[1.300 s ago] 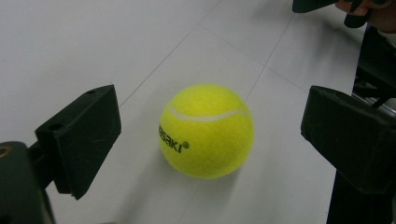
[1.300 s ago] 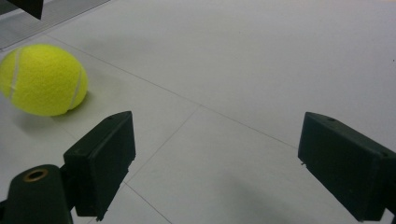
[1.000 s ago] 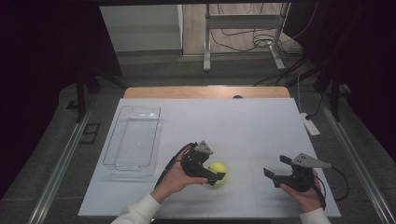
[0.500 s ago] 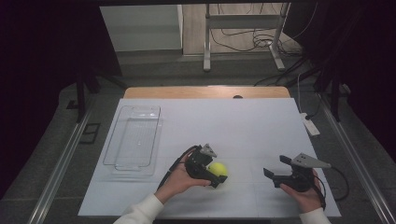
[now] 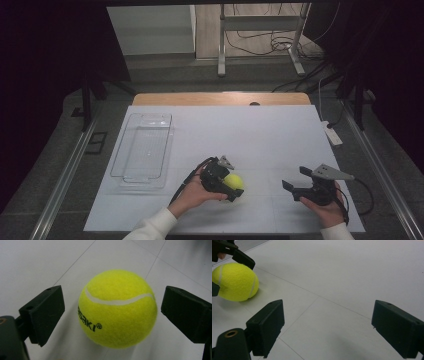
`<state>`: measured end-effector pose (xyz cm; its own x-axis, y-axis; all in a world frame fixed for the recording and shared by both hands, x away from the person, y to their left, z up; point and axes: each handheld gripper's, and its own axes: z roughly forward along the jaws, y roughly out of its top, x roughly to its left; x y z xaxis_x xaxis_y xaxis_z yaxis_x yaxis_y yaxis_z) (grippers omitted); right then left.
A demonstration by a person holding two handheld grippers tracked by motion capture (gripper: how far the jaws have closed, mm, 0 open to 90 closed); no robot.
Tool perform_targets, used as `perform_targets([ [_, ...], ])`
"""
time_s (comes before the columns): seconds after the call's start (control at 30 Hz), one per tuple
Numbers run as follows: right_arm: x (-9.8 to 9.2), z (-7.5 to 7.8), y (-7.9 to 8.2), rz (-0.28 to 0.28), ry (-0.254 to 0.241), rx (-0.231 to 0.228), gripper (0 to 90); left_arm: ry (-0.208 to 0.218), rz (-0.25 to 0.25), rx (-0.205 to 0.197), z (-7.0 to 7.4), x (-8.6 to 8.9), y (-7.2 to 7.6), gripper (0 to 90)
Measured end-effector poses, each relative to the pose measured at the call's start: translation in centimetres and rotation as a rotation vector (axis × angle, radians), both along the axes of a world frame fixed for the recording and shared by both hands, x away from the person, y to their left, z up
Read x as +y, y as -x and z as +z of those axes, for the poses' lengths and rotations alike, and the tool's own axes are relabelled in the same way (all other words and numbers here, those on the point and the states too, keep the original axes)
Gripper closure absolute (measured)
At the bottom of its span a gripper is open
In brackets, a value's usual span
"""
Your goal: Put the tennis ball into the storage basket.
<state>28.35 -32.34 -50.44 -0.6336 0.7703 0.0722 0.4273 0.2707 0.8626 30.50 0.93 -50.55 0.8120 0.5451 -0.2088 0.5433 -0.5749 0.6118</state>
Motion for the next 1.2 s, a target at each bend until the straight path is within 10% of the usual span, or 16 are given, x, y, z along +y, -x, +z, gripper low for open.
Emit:
perform_targets([
  [0.3, 0.0, 0.0, 0.0, -0.003, 0.003, 0.0, 11.1, -0.014, -0.009, -0.009, -0.1, -0.1, 0.2, 25.4],
  [1.2, -0.1, 0.0, 0.0, -0.006, -0.003, 0.0, 11.2, 0.064, 0.01, -0.114, 2.8, 1.8, 0.7, 26.6],
])
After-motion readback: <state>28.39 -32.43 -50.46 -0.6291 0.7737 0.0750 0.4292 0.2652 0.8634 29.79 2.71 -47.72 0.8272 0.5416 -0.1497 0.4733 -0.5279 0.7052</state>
